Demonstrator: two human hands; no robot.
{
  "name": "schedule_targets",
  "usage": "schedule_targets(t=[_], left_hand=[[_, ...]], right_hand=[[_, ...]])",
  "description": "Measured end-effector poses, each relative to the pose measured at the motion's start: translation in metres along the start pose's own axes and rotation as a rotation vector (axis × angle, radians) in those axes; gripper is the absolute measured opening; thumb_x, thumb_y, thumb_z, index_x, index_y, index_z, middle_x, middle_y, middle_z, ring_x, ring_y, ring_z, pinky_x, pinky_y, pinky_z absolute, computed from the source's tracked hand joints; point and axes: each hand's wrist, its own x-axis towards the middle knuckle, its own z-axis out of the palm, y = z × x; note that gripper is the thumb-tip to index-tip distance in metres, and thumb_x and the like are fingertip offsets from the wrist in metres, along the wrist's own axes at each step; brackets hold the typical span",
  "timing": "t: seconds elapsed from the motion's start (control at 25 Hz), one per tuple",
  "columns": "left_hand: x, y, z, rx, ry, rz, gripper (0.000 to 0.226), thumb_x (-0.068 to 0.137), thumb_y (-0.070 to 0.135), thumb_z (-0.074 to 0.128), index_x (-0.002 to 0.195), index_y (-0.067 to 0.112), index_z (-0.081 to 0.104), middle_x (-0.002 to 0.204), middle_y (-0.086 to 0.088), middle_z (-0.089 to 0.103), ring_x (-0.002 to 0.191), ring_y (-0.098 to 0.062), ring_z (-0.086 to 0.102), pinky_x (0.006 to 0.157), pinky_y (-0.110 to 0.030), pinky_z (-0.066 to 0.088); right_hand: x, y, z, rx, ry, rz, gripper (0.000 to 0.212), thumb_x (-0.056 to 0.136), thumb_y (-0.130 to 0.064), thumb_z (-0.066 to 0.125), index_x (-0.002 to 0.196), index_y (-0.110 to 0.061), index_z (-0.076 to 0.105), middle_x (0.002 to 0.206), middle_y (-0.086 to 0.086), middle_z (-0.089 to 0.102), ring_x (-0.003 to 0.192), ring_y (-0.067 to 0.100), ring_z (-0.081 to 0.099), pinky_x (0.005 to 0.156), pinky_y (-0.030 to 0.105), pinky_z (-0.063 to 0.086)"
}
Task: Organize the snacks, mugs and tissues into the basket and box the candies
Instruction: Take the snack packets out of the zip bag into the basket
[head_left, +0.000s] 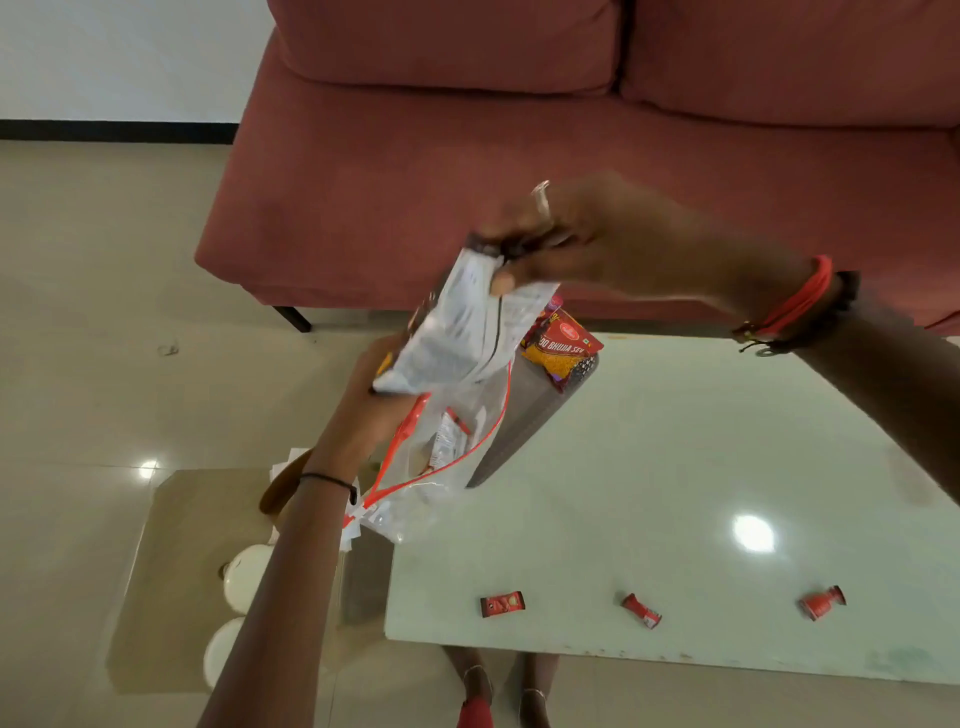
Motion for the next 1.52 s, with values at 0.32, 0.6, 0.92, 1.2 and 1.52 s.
schedule_targets(t=[0.32, 0.6, 0.92, 1.2, 1.52], left_hand=[[0.027, -0.002, -0.015, 0.071, 0.254, 0.025, 0.015, 0.086, 0.032, 0.064, 0.079, 0.018, 0.067, 0.054, 0.009, 0.058, 0.039, -0.001, 0.047, 0.043, -0.012, 0.035], [0.047, -0.003, -0.014, -0.032, 0.321, 0.05, 0.009, 0.088, 0.03, 0.063, 0.082, 0.024, 0.066, 0.072, 0.008, 0.067, 0.052, 0.0, 0.055, 0.059, -0.022, 0.048], [0.075, -0.016, -0.013, -0.05, 0.316, 0.084, 0.008, 0.087, 0.028, 0.064, 0.08, 0.025, 0.066, 0.071, 0.013, 0.066, 0.061, 0.007, 0.058, 0.056, -0.007, 0.046], [0.083, -0.021, -0.017, -0.059, 0.294, 0.1, 0.015, 0.087, 0.027, 0.064, 0.075, 0.036, 0.062, 0.069, 0.014, 0.065, 0.059, 0.006, 0.059, 0.053, -0.006, 0.046], [0.083, -0.019, -0.013, -0.051, 0.289, 0.099, 0.016, 0.087, 0.028, 0.064, 0.074, 0.036, 0.061, 0.068, 0.016, 0.065, 0.06, 0.008, 0.06, 0.054, -0.005, 0.046]], right_hand=[[-0.013, 0.136, 0.004, 0.107, 0.587, 0.66, 0.037, 0.08, -0.019, 0.073, 0.113, -0.003, 0.065, 0.104, 0.011, 0.071, 0.072, 0.002, 0.066, 0.063, 0.008, 0.052], [-0.024, 0.252, 0.115, -0.017, 0.431, 0.996, 0.032, 0.083, -0.026, 0.069, 0.106, -0.003, 0.067, 0.101, 0.014, 0.072, 0.097, 0.029, 0.065, 0.073, 0.029, 0.042], [-0.021, 0.305, 0.16, 0.02, 0.408, 1.083, 0.038, 0.084, -0.018, 0.068, 0.118, -0.004, 0.06, 0.119, 0.015, 0.066, 0.11, 0.033, 0.06, 0.092, 0.036, 0.047], [-0.022, 0.31, 0.17, -0.107, 0.356, 1.127, 0.042, 0.092, -0.026, 0.058, 0.127, -0.004, 0.055, 0.126, 0.016, 0.062, 0.114, 0.034, 0.058, 0.097, 0.044, 0.049], [-0.019, 0.3, 0.162, -0.16, 0.433, 1.111, 0.039, 0.089, -0.027, 0.061, 0.12, -0.003, 0.058, 0.121, 0.017, 0.063, 0.109, 0.033, 0.06, 0.091, 0.042, 0.052]])
